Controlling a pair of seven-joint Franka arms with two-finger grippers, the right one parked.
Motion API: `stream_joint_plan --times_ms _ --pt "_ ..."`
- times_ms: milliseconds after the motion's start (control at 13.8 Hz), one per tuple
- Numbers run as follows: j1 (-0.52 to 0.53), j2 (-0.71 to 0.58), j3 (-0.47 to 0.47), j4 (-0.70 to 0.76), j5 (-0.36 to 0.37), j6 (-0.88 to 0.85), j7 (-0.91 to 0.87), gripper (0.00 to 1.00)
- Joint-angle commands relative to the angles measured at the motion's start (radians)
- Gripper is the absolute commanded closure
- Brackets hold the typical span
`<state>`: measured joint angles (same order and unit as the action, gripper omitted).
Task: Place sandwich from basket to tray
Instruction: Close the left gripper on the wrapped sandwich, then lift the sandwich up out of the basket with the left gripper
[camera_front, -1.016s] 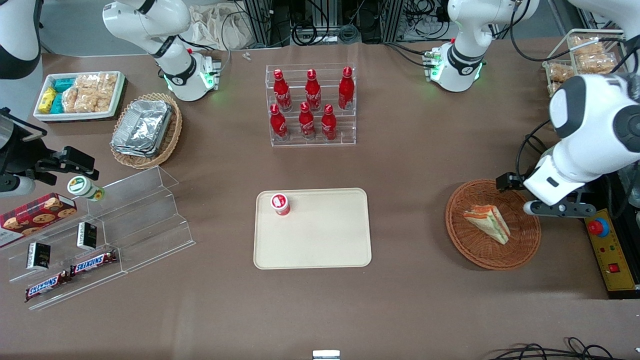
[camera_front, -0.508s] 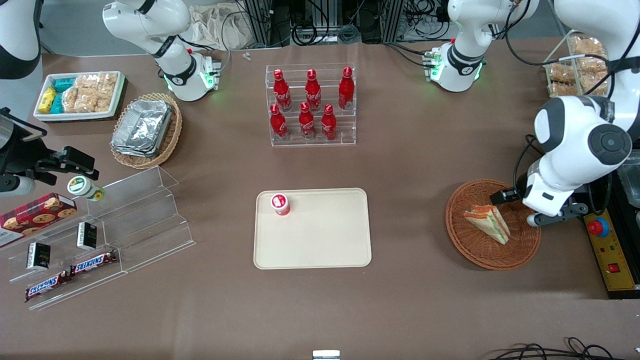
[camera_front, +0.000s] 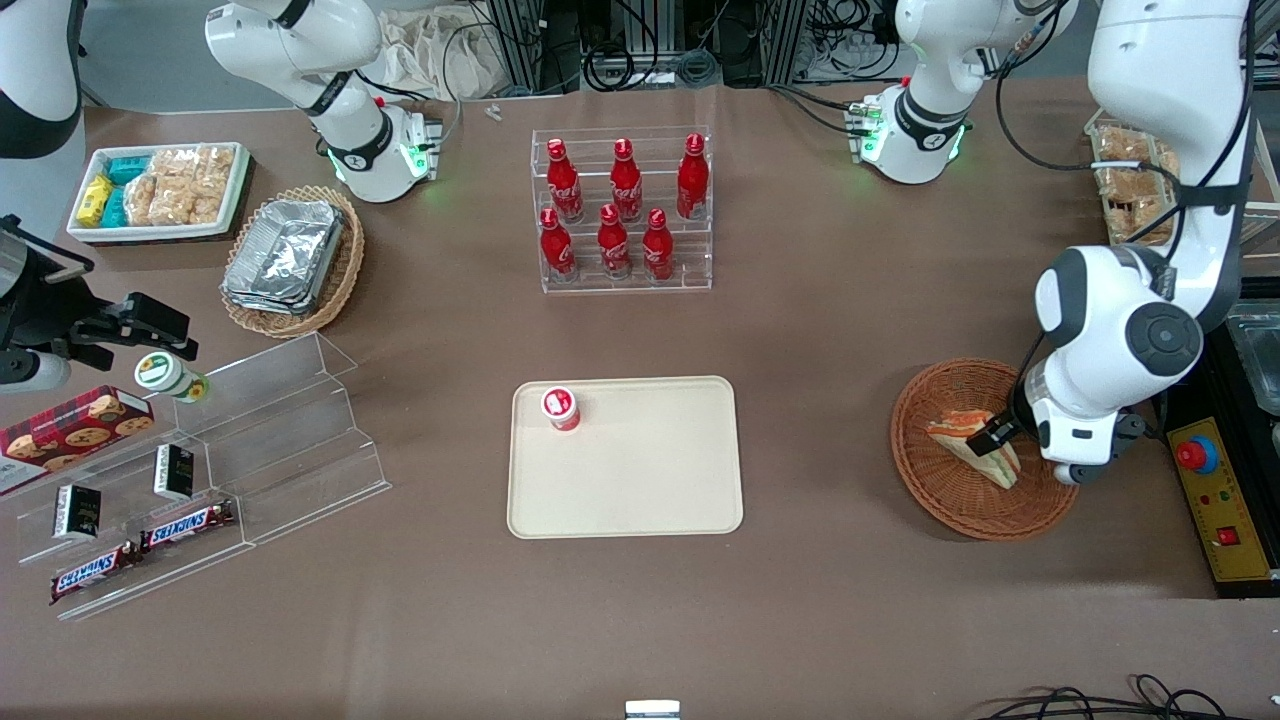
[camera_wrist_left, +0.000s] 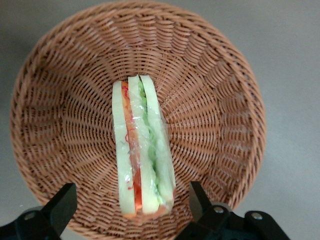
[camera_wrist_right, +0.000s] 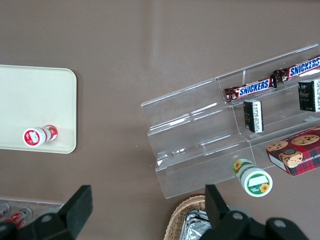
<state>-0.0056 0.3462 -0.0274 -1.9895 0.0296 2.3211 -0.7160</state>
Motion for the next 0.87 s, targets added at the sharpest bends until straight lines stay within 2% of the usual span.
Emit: stream_joint_plan --times_ms 0,508,653,798 --pt "0.007 0.037 -0.005 0.0 0.013 0.046 -0.048 0.0" --pt "0.009 0.103 0.02 -0.005 0.03 0.122 -0.06 0.03" --pt "0.009 0.106 0.023 -0.002 0.03 0.129 -0.062 0.15" --pt "0.009 0.103 0.023 0.0 0.03 0.135 -0.086 0.32"
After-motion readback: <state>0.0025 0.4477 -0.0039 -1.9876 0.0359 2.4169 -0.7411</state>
